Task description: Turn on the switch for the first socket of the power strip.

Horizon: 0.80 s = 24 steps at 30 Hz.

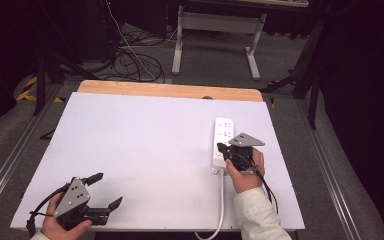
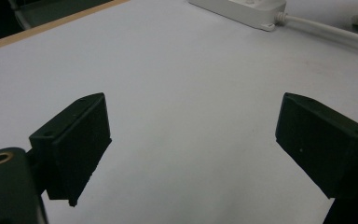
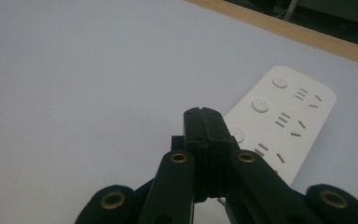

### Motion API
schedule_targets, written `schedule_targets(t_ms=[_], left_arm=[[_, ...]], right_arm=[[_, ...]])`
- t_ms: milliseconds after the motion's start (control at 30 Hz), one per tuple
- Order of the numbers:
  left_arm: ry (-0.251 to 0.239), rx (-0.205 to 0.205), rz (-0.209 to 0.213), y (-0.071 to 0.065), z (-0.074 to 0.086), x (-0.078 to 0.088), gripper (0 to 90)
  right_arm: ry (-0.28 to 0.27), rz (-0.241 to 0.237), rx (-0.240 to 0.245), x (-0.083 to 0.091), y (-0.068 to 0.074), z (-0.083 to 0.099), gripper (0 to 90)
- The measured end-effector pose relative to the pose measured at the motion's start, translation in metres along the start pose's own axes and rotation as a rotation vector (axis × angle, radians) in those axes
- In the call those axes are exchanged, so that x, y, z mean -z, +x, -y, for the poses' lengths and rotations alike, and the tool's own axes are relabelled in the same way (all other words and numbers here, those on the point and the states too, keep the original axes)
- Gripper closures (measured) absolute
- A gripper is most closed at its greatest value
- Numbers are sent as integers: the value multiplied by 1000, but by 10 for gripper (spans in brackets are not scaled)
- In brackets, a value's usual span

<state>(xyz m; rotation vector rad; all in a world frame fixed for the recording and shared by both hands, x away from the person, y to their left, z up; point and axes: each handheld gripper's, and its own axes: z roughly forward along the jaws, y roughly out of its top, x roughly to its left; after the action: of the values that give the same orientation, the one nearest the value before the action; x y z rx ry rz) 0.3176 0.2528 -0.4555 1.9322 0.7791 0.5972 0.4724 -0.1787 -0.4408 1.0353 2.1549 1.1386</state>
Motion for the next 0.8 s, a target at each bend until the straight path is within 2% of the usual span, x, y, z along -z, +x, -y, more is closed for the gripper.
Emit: schedule_targets(t_ms=[600,800], left_arm=[[-2,0,3,0,0,0,107],[-2,0,2,0,0,0,107]], right_arm=[[-68,-6,36,17,6,-10,900],[-102,-12,40,22,4,-13,767]])
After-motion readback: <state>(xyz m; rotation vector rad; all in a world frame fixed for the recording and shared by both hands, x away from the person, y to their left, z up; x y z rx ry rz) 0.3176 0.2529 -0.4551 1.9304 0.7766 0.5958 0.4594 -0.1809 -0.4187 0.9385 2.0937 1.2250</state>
